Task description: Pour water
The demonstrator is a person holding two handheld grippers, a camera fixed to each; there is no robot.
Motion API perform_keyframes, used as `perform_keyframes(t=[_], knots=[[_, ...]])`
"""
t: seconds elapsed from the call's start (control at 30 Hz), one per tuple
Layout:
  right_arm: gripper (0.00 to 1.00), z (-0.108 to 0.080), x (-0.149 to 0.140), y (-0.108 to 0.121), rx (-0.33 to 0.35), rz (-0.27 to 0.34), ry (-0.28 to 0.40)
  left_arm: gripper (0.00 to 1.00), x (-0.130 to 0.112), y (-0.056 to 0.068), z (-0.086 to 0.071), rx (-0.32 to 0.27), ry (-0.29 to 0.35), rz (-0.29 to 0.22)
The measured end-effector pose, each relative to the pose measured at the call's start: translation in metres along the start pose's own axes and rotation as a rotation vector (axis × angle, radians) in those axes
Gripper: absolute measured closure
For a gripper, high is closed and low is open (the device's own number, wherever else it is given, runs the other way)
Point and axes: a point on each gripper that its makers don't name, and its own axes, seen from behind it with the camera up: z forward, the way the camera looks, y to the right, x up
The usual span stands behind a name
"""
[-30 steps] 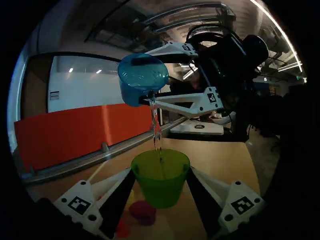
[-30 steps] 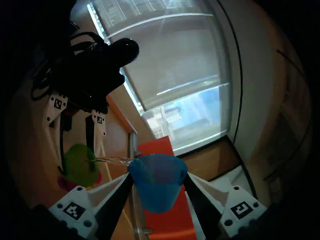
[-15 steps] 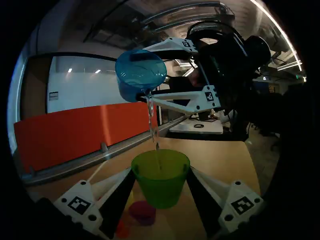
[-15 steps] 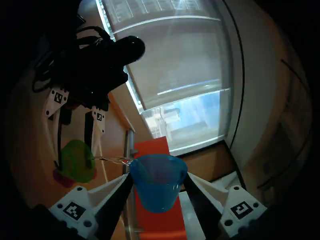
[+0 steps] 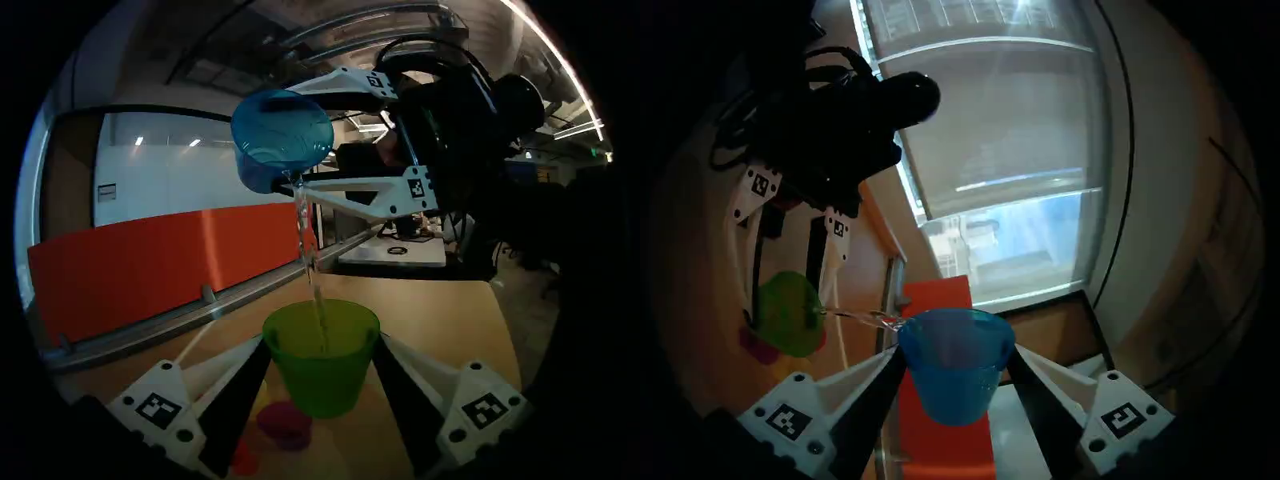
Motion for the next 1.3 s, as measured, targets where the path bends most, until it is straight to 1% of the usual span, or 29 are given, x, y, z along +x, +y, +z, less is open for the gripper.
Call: perform_keyframes(t=[0.37,0.7,1.1,1.3], knots=[[0.1,-0.0002,-0.0038,0.0041,-0.011,-0.056,-0.01,0.15,-0.0008,0.0019,0.0019,-0.006,-0.002,0.0],[0.1,-0.0006,-0.0044,0.0072,-0.018,-0.097,-0.015,0.15,0.0006,-0.0002,0.0027,-0.001,0.0,0.0],[0.1,-0.001,-0.0024,0.0087,-0.022,-0.147,-0.02,0.15,0.0005,0.0006,0.0023,-0.002,0.001,0.0],[0.1,-0.0002,-0.0015,0.0085,-0.024,-0.184,-0.022,0.15,0.0011,0.0001,0.0022,-0.001,0.001,0.0]])
